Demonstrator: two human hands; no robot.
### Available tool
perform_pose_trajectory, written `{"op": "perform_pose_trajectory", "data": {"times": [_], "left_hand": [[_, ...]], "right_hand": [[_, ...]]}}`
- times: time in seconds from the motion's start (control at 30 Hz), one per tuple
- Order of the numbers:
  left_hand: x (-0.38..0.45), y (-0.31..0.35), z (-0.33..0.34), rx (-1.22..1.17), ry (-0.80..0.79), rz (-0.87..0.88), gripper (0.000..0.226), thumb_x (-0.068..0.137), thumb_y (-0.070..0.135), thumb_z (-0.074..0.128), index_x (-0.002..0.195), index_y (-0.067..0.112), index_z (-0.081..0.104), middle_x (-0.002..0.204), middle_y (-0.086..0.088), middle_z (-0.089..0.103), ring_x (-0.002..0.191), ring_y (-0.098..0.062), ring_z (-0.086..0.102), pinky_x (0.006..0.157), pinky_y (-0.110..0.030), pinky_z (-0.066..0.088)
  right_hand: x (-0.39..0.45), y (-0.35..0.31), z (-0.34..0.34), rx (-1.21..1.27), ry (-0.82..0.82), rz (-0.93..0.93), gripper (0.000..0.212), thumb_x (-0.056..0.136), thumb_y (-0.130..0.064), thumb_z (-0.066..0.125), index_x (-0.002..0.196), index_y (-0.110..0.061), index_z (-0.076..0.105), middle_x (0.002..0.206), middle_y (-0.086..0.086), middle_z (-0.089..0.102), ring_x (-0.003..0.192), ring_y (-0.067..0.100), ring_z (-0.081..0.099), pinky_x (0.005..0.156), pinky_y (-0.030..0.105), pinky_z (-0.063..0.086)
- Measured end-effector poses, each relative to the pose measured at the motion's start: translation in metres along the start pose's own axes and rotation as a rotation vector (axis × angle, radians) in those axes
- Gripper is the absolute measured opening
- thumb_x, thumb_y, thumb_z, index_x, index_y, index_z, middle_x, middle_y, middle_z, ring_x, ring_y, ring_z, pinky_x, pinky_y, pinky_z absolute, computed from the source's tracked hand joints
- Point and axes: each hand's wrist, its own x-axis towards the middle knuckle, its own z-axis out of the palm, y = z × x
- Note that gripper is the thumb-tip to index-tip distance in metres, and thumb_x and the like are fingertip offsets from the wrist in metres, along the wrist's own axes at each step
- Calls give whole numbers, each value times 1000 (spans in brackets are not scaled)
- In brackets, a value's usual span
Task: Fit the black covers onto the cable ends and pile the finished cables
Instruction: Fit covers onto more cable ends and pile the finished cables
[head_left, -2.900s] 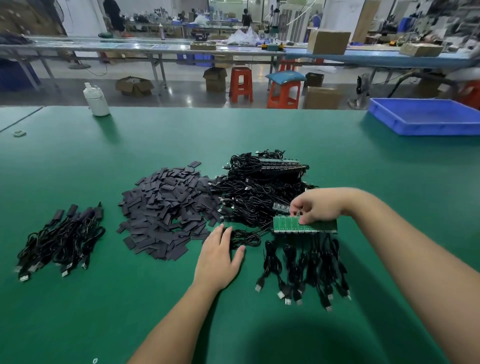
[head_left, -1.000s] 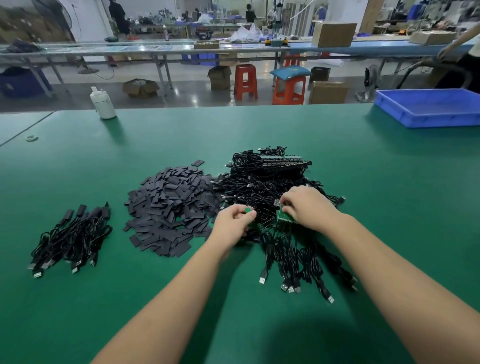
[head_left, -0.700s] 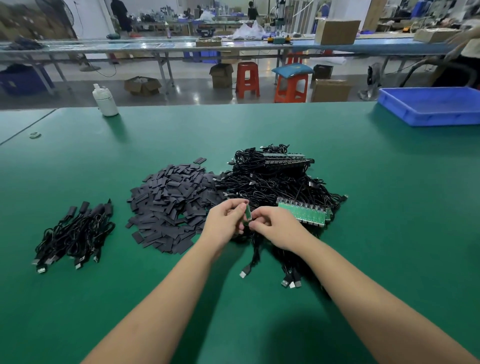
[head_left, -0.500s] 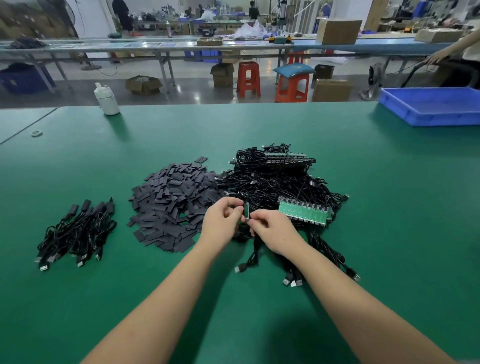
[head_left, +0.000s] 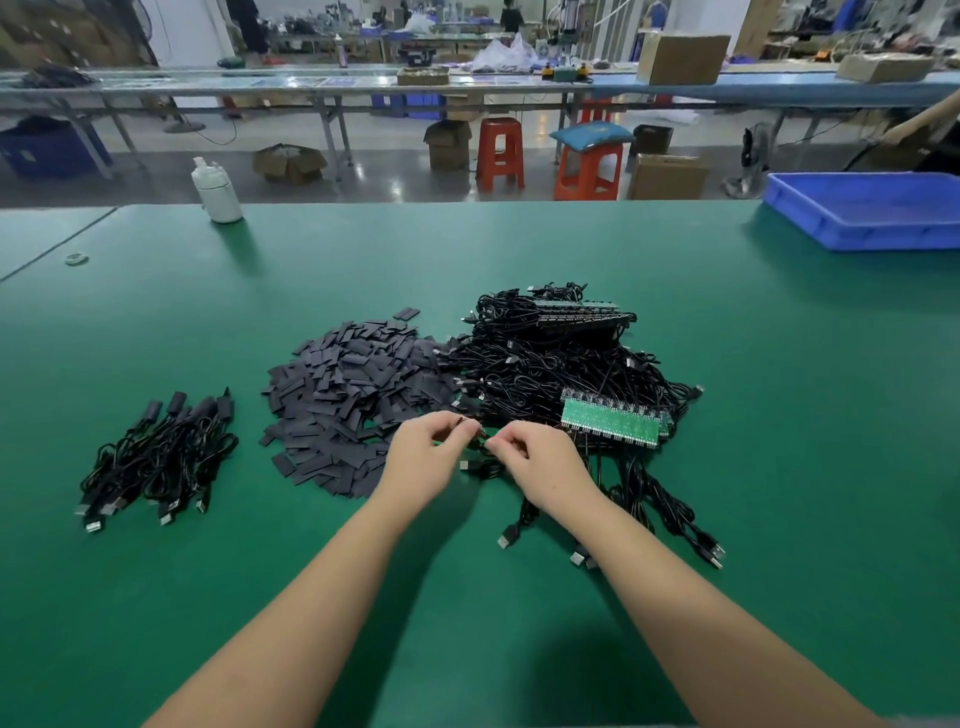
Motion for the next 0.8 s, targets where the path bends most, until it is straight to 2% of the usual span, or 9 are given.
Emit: {"op": "perform_pose_trajectory", "data": {"times": [0.07,0.1,0.17,0.23,0.3,0.43,0.53,0.63,0.8], "left_hand": [[1,-2,-4,-130,-79,-109,37,92,32,66,75,0,64,60,1,48,56,-11,39,60,-27,33],[1,-2,-5,-198,-116,-152,37,92,32,66,75,-1,64,62,-2,48,60,-14,40,63,-29,34],[0,-3,-6,-284,-153,-215,29,92,30,66,68,13,71,62,3,56,61,-10,48,60,-28,39],[1,-4,-7,-298,-178,-246,29,92,28,67,65,20,72,62,9,61,63,-4,53,56,-21,41],[0,-9,-10,-244,-234,-264,26,90,29,69,66,19,70,64,7,63,65,-6,54,56,-21,40],[-6,-24,-19,-191,-386,-335,15,86,25,75,78,13,74,72,-4,67,62,-9,56,53,-20,39],[-12,-37,-19,-240,-362,-423,10,85,18,75,80,10,75,69,-2,67,58,-9,53,48,-18,36],[-15,-43,-17,-242,-282,-491,14,85,17,74,83,3,73,66,-2,66,56,-11,48,47,-21,33],[-18,-48,-19,-201,-228,-512,17,86,24,74,82,8,75,60,1,61,50,-11,41,46,-21,29]], "right_hand": [[1,1,3,41,-33,25,16,99,-36,59,100,-24,68,69,-12,58,63,2,52,62,22,41],[1,0,5,56,-68,18,18,100,-36,56,105,-24,68,72,-12,59,65,2,52,63,22,42],[2,-3,6,68,-127,-11,24,103,-35,50,109,-24,70,79,-13,63,70,-1,55,64,18,40],[3,-4,8,71,-170,-3,30,105,-33,47,100,-21,74,70,-13,59,57,-4,50,55,16,33],[5,-3,11,77,-230,33,32,105,-30,46,92,-20,73,62,-9,51,47,2,41,50,21,30],[5,6,21,74,-369,64,29,105,-27,47,89,-22,71,62,-7,46,52,10,38,47,22,31],[2,7,39,216,-429,153,28,105,-24,46,84,-20,64,73,-5,59,57,9,50,55,22,43],[0,8,56,381,-437,216,27,106,-28,47,85,-15,60,70,0,62,54,11,57,54,23,49],[4,13,66,317,-392,211,27,104,-25,48,83,-20,64,63,-5,54,45,5,48,48,21,45]]}}
